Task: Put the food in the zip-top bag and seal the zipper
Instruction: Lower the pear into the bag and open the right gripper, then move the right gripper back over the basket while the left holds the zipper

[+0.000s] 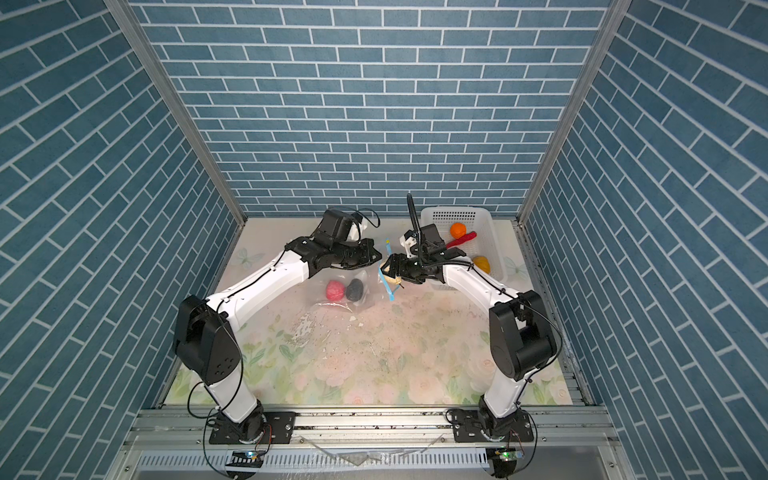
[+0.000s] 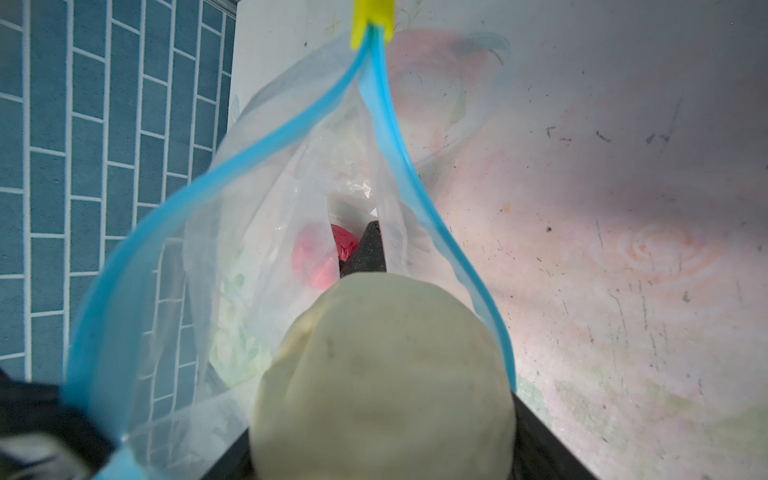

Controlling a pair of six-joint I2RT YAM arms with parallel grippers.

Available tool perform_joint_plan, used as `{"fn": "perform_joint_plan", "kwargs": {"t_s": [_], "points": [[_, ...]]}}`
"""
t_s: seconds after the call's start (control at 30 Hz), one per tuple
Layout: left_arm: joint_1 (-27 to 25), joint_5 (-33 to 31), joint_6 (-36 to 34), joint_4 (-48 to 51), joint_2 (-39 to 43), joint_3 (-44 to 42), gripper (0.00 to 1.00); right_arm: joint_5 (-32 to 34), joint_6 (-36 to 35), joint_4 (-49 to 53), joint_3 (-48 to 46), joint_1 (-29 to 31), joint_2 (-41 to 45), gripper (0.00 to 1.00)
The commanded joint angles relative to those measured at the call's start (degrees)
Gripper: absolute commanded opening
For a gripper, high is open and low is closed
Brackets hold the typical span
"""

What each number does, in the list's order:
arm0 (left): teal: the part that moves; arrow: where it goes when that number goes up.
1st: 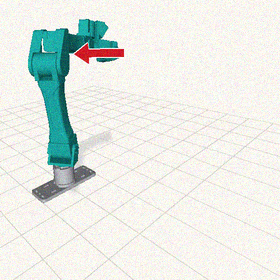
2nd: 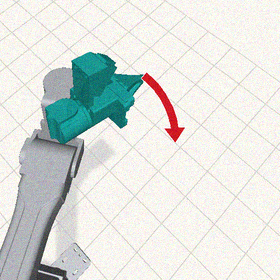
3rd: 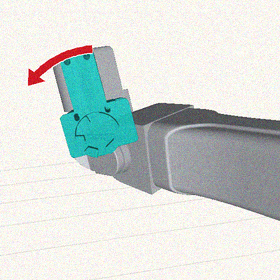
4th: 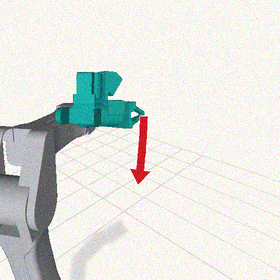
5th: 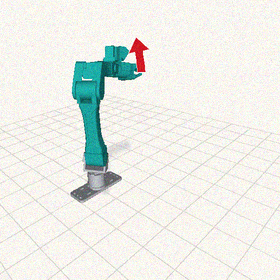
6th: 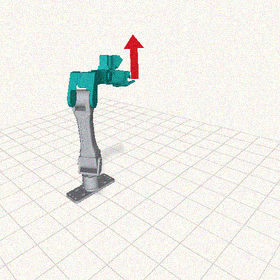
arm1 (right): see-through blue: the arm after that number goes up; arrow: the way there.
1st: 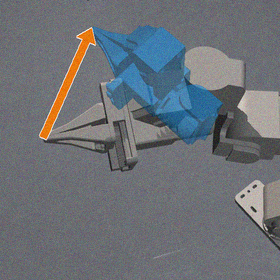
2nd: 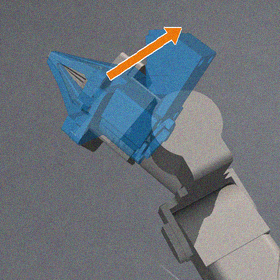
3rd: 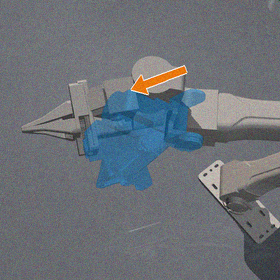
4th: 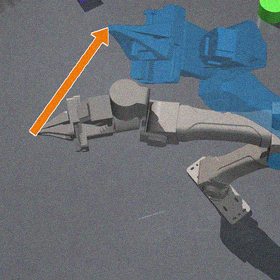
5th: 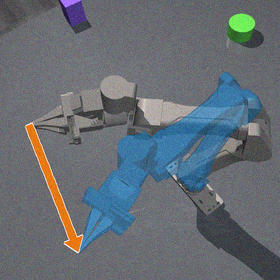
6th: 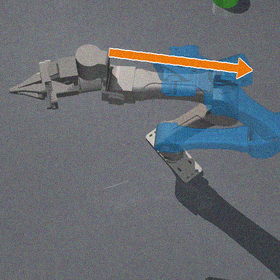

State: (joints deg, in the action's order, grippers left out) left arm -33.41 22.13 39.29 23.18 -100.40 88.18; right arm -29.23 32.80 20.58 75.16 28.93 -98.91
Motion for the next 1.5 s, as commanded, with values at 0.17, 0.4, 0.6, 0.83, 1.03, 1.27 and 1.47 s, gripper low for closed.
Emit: {"fn": "perform_joint_plan", "kwargs": {"t_s": [0.17,0.4,0.6,0.83,1.03,1.27,1.47], "points": [[-0.34,-0.07,-0.01,-1.03,1.26,-0.82,0.0,1.01,0.43,0.75,2.89,0.6,-0.05,0.77],[-0.35,-0.02,0.09,-1.21,1.43,-1.04,0.0,1.15,0.4,1.39,3.47,0.93,0.0,0.77],[-0.34,0.04,-0.11,-0.77,1.83,-0.92,0.0,1.64,-1.02,3.18,5.31,1.31,-1.0,0.79],[-0.34,0.05,-0.09,-0.94,1.83,-0.84,0.0,2.38,-1.83,4.6,6.12,1.67,-0.93,0.83],[-0.35,0.19,-0.12,-0.94,1.89,-0.86,0.0,2.82,-2.3,5.5,6.49,1.74,-0.85,0.9],[-0.34,0.07,-0.2,-0.94,2.06,-1.26,0.0,2.95,-2.36,5.53,6.5,1.75,-0.78,0.88],[-0.27,-0.36,-0.57,-0.49,2.23,-1.46,0.0,5.23,-3.65,6.21,5.38,1.71,1.55,0.85]]}}
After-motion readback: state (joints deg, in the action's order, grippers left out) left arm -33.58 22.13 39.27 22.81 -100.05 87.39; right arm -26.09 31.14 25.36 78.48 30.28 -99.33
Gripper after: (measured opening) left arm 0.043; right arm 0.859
